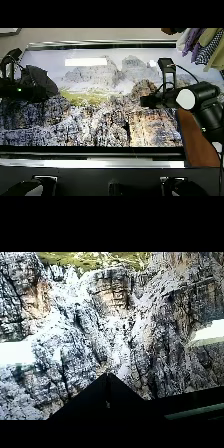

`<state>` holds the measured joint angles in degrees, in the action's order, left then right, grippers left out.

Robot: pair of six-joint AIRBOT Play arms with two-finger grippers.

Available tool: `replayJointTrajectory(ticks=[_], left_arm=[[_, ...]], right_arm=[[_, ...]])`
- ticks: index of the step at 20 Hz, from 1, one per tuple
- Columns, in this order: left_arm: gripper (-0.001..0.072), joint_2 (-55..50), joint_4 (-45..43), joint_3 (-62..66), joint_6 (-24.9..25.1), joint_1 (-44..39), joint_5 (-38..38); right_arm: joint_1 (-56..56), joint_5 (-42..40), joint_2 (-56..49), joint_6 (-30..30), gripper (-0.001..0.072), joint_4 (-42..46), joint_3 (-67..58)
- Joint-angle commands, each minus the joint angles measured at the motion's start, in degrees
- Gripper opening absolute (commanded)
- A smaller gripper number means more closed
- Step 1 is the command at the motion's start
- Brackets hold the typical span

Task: Fold the clothes and pants, and hang the long-sleeved shirts on hangers.

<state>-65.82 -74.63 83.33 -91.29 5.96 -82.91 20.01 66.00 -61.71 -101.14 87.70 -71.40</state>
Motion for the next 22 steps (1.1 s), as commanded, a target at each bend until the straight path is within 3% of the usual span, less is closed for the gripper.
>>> replayJointTrajectory(ticks=[1, 15, 22], left_arm=[[0.0018, 0.02, 0.00, -0.02, 0.00, -0.04, 0.02], [0.0018, 0.02, 0.00, -0.02, 0.00, -0.04, 0.07], [0.0018, -0.33, -0.07, -0.02, -0.02, -0.02, 3.54]], right_arm=[[0.07, 0.02, 0.04, 0.00, 0.0033, 0.00, -0.07], [0.07, 0.04, 0.04, 0.00, 0.0033, 0.02, -0.07], [0.07, -0.13, 0.04, 0.00, 0.0033, 0.00, -0.07]])
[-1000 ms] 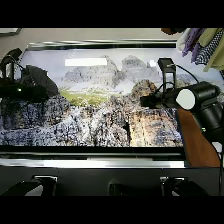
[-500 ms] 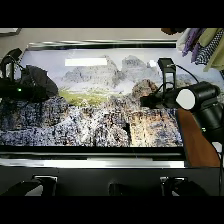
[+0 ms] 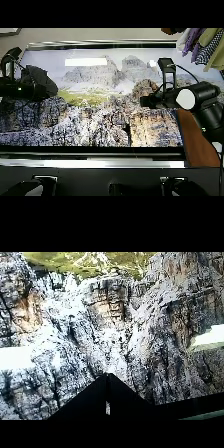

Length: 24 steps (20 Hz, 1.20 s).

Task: Fold the clothes and pants, and hang the long-sleeved shirts on hangers.

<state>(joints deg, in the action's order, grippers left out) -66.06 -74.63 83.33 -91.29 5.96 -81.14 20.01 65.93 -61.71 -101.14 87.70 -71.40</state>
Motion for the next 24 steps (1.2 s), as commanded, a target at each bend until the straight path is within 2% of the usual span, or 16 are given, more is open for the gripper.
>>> replayJointTrajectory(ticks=[1, 14, 15, 16, 17, 18, 20, 24], left_arm=[[0.0020, -0.20, -0.04, -0.02, 0.00, 0.02, 2.73], [0.0020, -3.54, -1.18, -0.04, 0.02, 0.02, 4.26], [0.0072, -3.76, -1.42, -0.02, -0.02, 0.02, 4.13], [0.0253, -4.02, -2.75, -0.02, -0.42, 0.02, 4.13], [0.0623, -4.39, -6.69, -0.04, -3.85, 0.04, 4.35], [0.0720, -5.07, -13.97, -0.04, -9.14, 0.09, 5.20], [0.0720, -8.22, -26.32, -0.04, -13.99, 2.71, 7.50], [0.0720, -20.20, -25.29, -0.02, -18.43, 13.00, 19.26]], right_arm=[[0.07, -0.07, 0.04, 0.00, 0.0033, 0.00, -0.07], [0.07, -0.07, 0.04, 0.00, 0.0033, 0.00, -0.07], [0.07, -0.07, 0.04, -0.02, 0.0033, 0.00, -0.07], [0.07, -0.07, 0.04, 0.00, 0.0033, 0.00, -0.07], [0.07, -0.07, 0.04, -0.02, 0.0033, 0.00, -0.07], [0.07, -0.07, 0.04, 0.00, 0.0033, 0.00, -0.07], [0.07, -0.07, 0.04, 0.00, 0.0033, 0.00, -0.07], [0.07, -0.07, 0.04, 0.00, 0.0033, 0.00, -0.07]])
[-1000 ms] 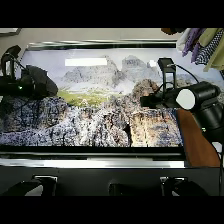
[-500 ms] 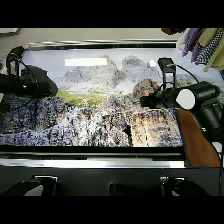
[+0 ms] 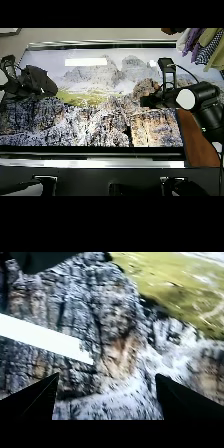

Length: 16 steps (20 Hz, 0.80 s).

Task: Fold the clothes and pants, and hang the long-sleeved shirts on hangers.

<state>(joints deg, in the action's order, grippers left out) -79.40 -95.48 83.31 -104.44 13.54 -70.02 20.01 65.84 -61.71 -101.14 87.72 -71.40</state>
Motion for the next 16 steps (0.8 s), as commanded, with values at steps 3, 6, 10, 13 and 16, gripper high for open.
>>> replayJointTrajectory(ticks=[3, 6, 10, 13, 16], left_arm=[[0.0720, -14.78, -4.39, 0.07, -5.84, 8.31, 18.91], [0.0720, -20.39, -4.39, 1.29, -7.48, 8.70, 29.33], [0.0720, -27.47, -2.10, 6.67, -9.16, 8.50, 34.36], [0.0720, -32.33, -1.33, 11.91, -9.05, 8.39, 28.52], [0.0400, -34.05, -1.33, 14.05, -7.17, 8.44, 22.25]], right_arm=[[0.07, 0.02, 0.04, 0.00, 0.0033, -0.02, -0.07], [0.07, 0.02, 0.04, -0.02, 0.0033, -0.02, -0.07], [0.07, 0.02, 0.04, 0.00, 0.0033, -0.02, -0.07], [0.07, 0.02, 0.04, -0.02, 0.0033, -0.02, -0.07], [0.07, 0.02, 0.04, -0.02, 0.0033, -0.02, -0.07]])
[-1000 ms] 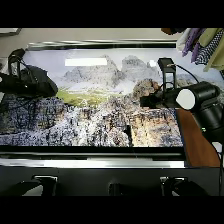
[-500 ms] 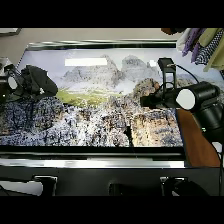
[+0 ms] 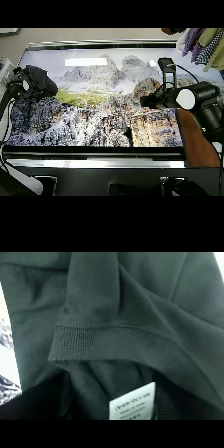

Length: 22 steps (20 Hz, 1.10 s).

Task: Fold the clothes and pants, and hang the long-sleeved shirts on hangers.

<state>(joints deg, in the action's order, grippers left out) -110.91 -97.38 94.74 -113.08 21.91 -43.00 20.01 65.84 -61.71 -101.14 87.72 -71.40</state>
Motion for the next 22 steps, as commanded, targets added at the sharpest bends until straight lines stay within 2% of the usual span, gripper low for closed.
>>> replayJointTrajectory(ticks=[1, 2, 7, 10, 12, 17, 20, 22], left_arm=[[0.0190, -2.49, 0.94, 2.91, 4.09, 0.02, -6.51], [0.0009, -2.45, 2.49, 3.45, 7.43, 0.02, -8.35], [0.0013, 1.09, 19.63, 6.32, 20.76, -0.61, -16.22], [0.0013, 5.42, 29.05, 6.29, 26.88, -3.61, -24.52], [0.0013, 9.42, 32.63, 5.22, 27.02, -7.43, -26.05], [0.0012, 18.64, 32.94, 0.46, 24.92, -21.94, -32.52], [0.0012, 24.22, 33.33, -5.51, 18.32, -31.91, -32.41], [0.0012, 26.49, 36.57, -7.82, 15.26, -38.91, -30.97]], right_arm=[[0.07, 0.02, 0.04, 0.00, 0.0033, -0.02, -0.07], [0.07, 0.02, 0.04, 0.00, 0.0033, -0.02, -0.07], [0.07, 0.02, 0.04, -0.02, 0.0033, -0.02, -0.07], [0.07, 0.02, 0.04, 0.00, 0.0033, -0.02, -0.07], [0.07, 0.02, 0.04, 0.00, 0.0033, -0.02, -0.07], [0.07, 0.02, 0.04, 0.00, 0.0033, -0.02, -0.07], [0.07, 0.02, 0.04, 0.00, 0.0033, -0.02, -0.07], [0.07, 0.02, 0.04, -0.02, 0.0033, -0.02, -0.07]])
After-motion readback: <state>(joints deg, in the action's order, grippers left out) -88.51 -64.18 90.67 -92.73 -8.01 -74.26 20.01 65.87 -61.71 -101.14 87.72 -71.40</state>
